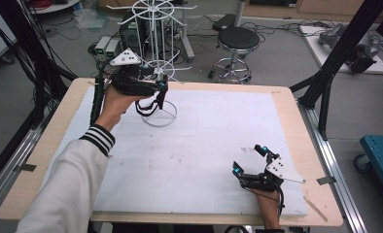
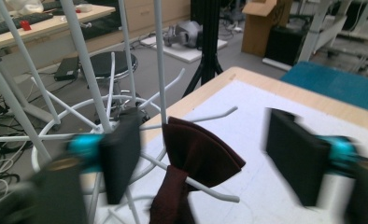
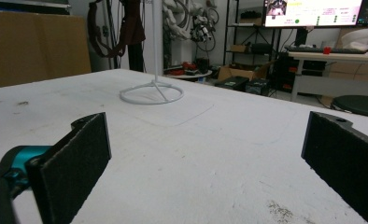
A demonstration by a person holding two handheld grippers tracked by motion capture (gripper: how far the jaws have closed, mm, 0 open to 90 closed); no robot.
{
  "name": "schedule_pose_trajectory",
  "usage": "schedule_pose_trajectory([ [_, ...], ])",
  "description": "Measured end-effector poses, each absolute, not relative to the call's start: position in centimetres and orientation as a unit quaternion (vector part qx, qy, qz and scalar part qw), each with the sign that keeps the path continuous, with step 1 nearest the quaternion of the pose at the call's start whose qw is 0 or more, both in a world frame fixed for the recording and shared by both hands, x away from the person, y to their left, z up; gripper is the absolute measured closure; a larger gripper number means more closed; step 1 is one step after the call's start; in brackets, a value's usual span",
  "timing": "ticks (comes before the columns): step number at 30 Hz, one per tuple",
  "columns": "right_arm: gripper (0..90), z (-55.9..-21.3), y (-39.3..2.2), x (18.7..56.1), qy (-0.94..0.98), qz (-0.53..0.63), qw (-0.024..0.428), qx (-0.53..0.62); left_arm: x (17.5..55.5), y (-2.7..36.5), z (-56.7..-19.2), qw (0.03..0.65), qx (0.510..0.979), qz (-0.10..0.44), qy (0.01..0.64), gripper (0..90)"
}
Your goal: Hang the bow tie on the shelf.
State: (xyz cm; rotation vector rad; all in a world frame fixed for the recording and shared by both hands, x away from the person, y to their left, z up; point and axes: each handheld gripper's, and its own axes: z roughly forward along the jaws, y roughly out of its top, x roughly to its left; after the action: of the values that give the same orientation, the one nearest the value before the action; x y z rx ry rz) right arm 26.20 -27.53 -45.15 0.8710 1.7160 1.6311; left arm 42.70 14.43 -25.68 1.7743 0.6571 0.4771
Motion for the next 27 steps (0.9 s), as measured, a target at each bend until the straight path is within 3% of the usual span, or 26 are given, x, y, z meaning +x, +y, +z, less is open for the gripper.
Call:
schedule_pose_trajectory([
  [3,0.6,-45.2,-27.6,26.1,0.646,0.618,0.305,0.328,41.6,14.5,-25.6,0.585,0.736,0.214,0.264,1.7],
  [14,0.6,-45.3,-27.7,25.9,0.635,0.624,0.316,0.328,38.4,19.1,-27.5,0.602,0.723,0.236,0.242,1.7],
  [27,0.6,-45.3,-27.5,25.6,0.635,0.620,0.327,0.325,30.5,25.6,-34.5,0.620,0.699,0.287,0.213,1.7],
])
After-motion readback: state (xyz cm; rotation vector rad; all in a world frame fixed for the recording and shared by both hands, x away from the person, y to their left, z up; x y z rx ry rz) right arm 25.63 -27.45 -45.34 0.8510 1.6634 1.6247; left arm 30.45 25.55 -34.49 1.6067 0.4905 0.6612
